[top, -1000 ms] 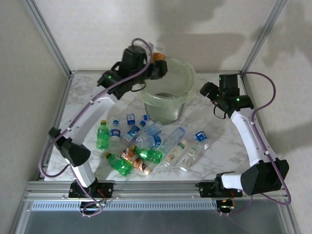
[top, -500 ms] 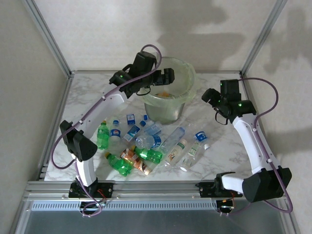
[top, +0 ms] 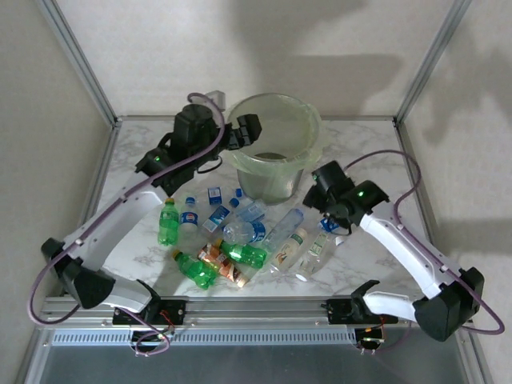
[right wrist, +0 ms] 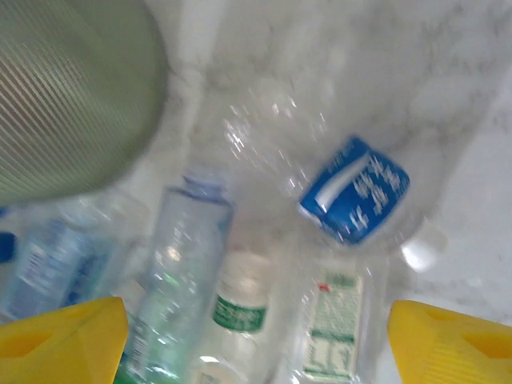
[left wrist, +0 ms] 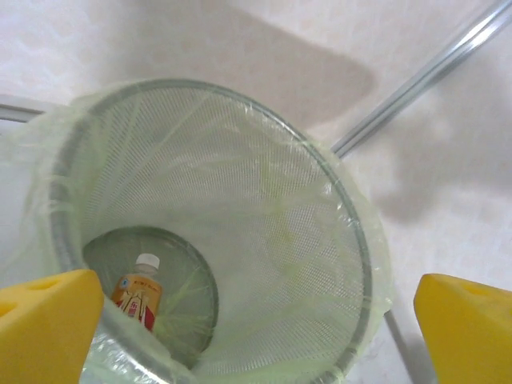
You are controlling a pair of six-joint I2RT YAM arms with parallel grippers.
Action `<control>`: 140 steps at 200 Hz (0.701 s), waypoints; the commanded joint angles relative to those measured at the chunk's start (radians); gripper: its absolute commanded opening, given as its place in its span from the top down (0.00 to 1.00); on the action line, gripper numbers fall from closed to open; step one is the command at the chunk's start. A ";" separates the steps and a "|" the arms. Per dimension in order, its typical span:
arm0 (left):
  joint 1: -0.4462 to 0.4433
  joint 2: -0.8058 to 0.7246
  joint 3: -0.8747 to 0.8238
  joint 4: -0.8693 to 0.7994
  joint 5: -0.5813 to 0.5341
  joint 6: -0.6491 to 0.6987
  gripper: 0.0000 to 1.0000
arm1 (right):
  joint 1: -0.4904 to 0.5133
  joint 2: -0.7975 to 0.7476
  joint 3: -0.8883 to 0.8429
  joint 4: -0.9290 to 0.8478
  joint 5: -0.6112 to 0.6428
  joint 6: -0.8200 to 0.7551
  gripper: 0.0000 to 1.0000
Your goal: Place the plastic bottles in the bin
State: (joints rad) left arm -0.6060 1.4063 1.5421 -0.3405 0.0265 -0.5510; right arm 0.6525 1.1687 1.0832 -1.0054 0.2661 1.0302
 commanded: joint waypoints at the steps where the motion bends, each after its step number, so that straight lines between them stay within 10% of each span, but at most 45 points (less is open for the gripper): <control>1: 0.017 -0.005 0.006 0.044 -0.030 -0.059 0.03 | 0.037 -0.087 -0.057 -0.068 0.052 0.111 0.15; 140: -0.027 -0.219 -0.171 -0.022 -0.101 -0.247 0.14 | 0.038 -0.208 -0.350 0.105 -0.100 0.079 0.13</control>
State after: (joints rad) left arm -0.6270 1.1618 1.3628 -0.3424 -0.1043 -0.8192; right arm 0.6834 0.9558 0.7391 -0.9371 0.2050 1.0363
